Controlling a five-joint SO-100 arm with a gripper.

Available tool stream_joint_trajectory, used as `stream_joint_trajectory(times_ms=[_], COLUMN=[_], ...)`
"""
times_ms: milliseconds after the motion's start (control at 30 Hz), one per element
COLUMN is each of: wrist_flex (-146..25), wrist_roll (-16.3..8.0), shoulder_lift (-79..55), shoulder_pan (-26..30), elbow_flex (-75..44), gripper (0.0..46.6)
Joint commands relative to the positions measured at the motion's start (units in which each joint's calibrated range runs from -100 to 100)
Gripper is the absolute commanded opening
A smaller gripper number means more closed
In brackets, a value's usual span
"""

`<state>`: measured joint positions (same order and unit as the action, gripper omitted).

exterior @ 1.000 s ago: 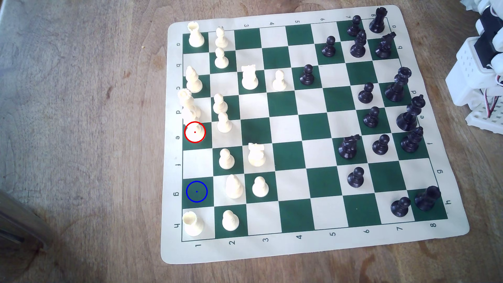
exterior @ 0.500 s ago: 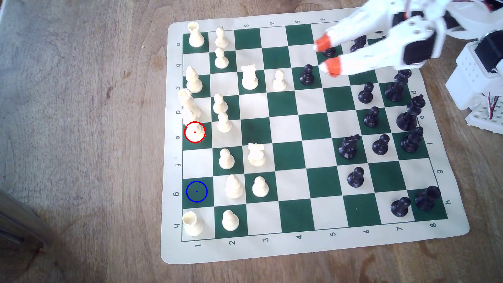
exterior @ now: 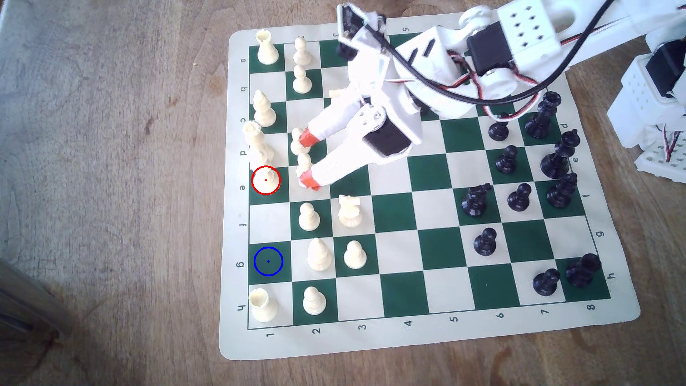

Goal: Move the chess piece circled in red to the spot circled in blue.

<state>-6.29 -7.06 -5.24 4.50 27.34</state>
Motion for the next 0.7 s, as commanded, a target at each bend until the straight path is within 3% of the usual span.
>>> stream_joint_trajectory(times_ms=[0,667], wrist_flex=[5.07,16.94], wrist_roll=[-0.05,0.20], shoulder_lift=[-3.34,-15.65], shoulder_pan=[-0.24,-3.44], elbow_flex=[-6.85,-12.38], gripper=[22.3,21.0])
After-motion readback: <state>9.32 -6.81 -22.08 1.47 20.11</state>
